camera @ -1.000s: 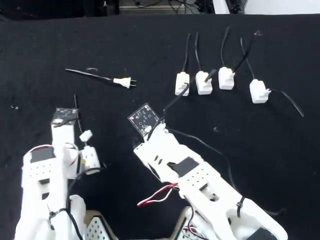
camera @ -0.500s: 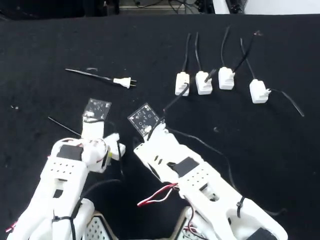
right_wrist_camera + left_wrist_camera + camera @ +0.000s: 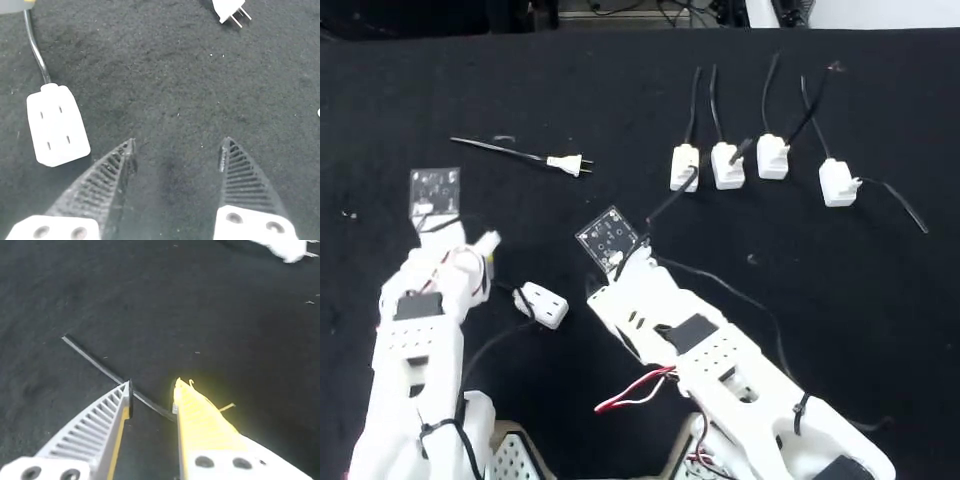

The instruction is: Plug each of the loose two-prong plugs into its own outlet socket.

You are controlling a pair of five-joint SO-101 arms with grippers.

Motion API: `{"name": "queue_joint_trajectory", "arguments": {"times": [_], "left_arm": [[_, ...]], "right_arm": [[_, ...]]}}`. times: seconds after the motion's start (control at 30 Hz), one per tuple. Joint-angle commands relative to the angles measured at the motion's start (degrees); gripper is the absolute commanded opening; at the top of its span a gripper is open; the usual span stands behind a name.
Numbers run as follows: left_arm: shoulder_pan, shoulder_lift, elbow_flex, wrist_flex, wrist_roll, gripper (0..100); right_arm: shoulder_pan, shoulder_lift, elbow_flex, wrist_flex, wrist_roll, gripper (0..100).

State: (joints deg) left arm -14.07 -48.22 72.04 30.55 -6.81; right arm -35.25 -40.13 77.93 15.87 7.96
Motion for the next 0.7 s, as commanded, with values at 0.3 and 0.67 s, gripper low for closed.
{"name": "queue_joint_trajectory", "arguments": {"times": [0.3, 0.67], "left_arm": [[-2.59, 13.45, -4.00, -7.74, 5.27, 15], [-3.91, 34.37, -26.07, 16.70, 5.10, 15]], "right_arm": [[1.05, -2.33, -0.75, -1.49, 0.35, 25.4], [1.05, -2.33, -0.84, -1.49, 0.35, 25.4]]}}
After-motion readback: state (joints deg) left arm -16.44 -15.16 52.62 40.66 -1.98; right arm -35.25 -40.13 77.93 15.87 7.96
